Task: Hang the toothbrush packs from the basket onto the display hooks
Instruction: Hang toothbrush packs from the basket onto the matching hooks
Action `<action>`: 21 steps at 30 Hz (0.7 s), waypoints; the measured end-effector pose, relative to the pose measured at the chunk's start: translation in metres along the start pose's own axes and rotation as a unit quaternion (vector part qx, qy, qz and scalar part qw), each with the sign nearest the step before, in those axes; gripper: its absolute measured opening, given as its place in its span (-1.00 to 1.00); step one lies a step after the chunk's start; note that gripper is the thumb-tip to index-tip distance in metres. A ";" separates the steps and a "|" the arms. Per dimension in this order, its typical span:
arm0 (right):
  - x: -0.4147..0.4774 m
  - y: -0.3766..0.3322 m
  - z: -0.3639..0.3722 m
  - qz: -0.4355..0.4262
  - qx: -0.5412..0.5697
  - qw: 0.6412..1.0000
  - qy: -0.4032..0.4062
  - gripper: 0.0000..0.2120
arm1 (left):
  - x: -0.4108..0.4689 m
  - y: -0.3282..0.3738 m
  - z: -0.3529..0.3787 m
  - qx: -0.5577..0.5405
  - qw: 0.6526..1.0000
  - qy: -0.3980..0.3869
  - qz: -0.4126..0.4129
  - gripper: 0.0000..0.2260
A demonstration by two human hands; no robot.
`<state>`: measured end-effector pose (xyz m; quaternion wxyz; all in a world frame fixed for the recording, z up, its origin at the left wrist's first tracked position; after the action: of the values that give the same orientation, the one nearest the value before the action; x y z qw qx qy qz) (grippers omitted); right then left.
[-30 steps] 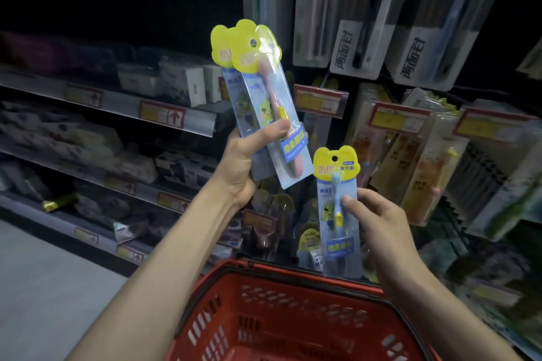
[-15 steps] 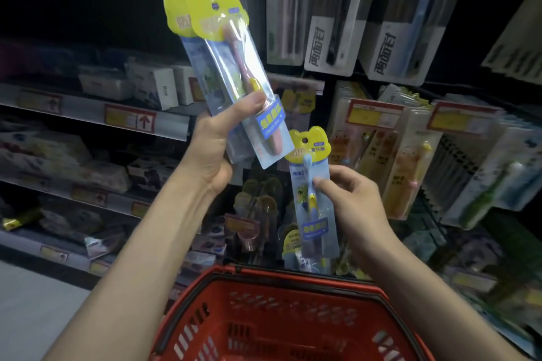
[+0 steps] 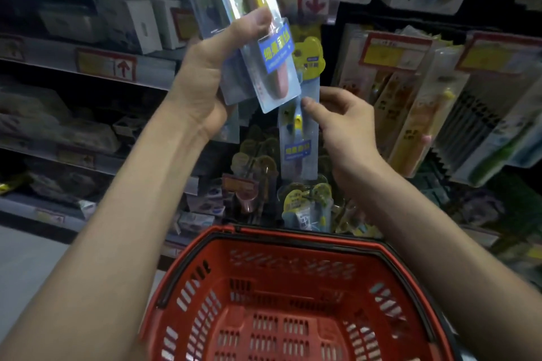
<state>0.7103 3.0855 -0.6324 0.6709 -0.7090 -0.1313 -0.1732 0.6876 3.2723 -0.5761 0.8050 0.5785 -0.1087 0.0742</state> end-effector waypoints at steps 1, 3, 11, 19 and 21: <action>0.003 0.001 0.001 -0.001 0.006 1.000 0.008 -0.90 | 0.001 0.000 0.000 0.001 1.000 -0.004 0.002 -0.70; 0.009 0.005 0.003 0.003 0.015 1.000 0.018 -0.89 | 0.001 0.001 0.000 -0.004 1.000 -0.013 0.008 -0.71; 0.014 0.006 0.006 -0.007 0.002 1.000 0.023 -0.92 | -0.001 0.003 0.001 0.007 0.999 -0.034 0.006 -0.81; 0.016 0.001 0.007 -0.008 -0.007 1.000 0.026 -0.94 | -0.003 0.002 0.002 0.003 1.000 -0.021 0.001 -0.85; 0.016 0.003 0.007 -0.001 -0.006 1.000 0.021 -0.94 | -0.004 0.003 0.003 0.003 1.000 -0.022 -0.002 -0.85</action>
<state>0.7268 3.0920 -0.6289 0.6691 -0.7090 -0.1166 -0.1899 0.6824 3.2701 -0.5732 0.8009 0.5826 -0.1251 0.0599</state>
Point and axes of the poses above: each hand's wrist, its own x-axis towards the middle knuckle, its own z-axis out of the palm, y = z × x, the point moved 6 cm from there along x, towards the middle knuckle, and after that the axes turned 7 degrees about -z, right-handed, at the moved point
